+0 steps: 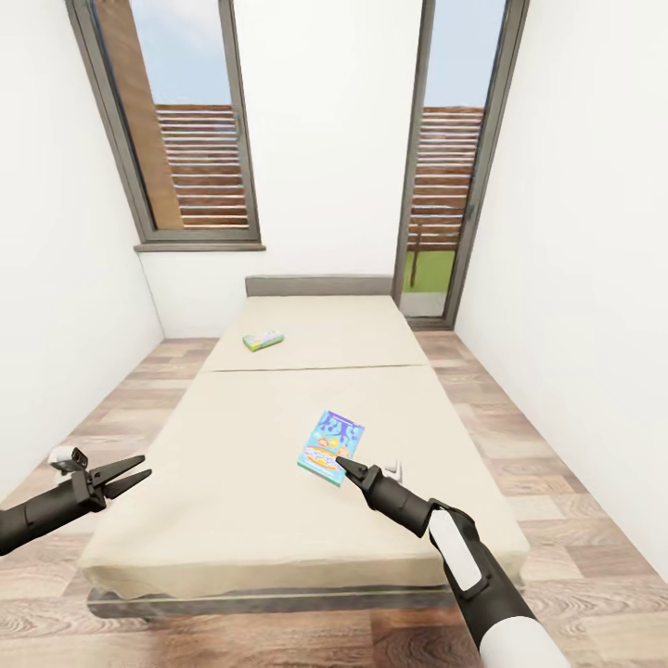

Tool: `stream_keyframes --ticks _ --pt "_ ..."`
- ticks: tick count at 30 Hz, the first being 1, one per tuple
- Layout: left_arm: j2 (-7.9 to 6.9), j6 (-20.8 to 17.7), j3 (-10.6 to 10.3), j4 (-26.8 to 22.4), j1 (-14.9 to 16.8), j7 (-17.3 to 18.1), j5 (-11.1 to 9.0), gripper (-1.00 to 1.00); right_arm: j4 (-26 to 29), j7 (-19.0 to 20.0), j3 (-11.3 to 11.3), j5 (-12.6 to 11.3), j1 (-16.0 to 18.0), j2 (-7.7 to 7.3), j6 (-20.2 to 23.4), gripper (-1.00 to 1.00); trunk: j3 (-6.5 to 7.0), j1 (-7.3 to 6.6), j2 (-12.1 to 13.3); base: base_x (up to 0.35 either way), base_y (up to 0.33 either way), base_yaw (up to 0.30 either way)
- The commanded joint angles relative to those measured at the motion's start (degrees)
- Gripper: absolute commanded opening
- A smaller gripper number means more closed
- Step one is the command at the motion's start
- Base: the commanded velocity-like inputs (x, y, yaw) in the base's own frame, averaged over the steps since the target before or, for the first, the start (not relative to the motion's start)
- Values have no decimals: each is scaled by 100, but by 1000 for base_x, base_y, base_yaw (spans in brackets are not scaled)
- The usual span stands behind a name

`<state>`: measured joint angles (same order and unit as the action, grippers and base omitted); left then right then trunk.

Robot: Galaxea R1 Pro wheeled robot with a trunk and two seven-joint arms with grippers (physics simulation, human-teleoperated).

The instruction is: Put all the toys in the child's room - the three board games (two on the bed and one on the table), the two jigsaw puzzles on the table, and the tennis ball on the table - inside the toy box on the table in the child's room.

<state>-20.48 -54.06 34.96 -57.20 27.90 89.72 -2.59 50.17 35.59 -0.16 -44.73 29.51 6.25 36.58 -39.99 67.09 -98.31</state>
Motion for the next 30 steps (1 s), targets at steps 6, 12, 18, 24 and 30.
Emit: stream_keyframes --ticks 6,12,18,24,30 --pt "0 -61 2 -1 5 28 13 100 1 -8 -2 -39 2 0 34 -100 35 -1 -2 -36 -140 190" --pt "0 -61 2 -1 5 28 13 100 41 -24 -2 -37 2 11 34 -100 77 -1 -2 -6 -19 200" --pt "0 -61 2 -1 5 28 13 100 138 -169 -9 -41 2 46 44 -100 119 -1 -2 -1 -3 201" --pt "0 -61 2 -1 5 28 13 100 163 -241 -22 -45 2 50 36 -100 161 -1 -2 0 0 201" --pt "0 -61 2 -1 5 28 13 100 175 -259 -14 -39 2 52 34 -100 203 -1 -2 0 0 202"
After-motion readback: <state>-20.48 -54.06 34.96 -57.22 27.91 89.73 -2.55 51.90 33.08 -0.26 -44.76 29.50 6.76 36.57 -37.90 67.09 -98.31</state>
